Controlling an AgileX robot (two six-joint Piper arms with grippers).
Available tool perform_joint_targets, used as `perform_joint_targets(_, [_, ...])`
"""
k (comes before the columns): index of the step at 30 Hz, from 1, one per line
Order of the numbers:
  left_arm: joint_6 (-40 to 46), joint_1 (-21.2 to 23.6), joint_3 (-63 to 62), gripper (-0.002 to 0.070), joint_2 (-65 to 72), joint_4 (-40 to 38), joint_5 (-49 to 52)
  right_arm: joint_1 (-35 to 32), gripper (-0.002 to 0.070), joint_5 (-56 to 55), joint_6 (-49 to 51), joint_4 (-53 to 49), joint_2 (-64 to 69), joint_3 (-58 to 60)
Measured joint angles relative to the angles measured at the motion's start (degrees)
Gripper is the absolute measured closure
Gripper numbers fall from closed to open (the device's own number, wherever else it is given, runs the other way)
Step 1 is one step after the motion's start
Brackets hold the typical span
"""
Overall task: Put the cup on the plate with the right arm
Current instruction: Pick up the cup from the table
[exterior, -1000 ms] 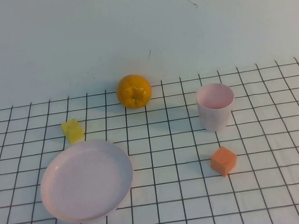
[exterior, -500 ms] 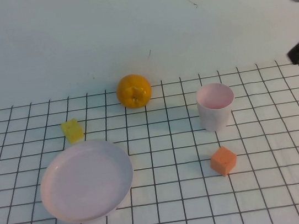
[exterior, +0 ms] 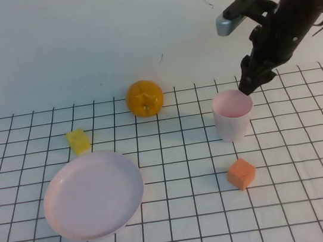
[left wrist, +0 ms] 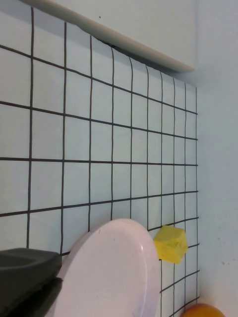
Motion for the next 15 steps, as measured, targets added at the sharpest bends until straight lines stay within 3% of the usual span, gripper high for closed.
perform_joint_targets(4, [0.0,0.0,0.0,0.0678,0.0,0.0,0.0,0.2,0.0230,-0.1,1.2,-0.7,4.9,-6.0])
perform_joint_targets(10, [0.0,0.0,0.0,0.0678,0.0,0.0,0.0,0.3,0.0227,-3.0,1.5,-2.9,9.3,-6.9])
perform_joint_targets(15, [0.0,0.0,0.0,0.0678,0.0,0.0,0.0,0.3,0.0340,-3.4,1.5,-3.0,12.1,-6.9])
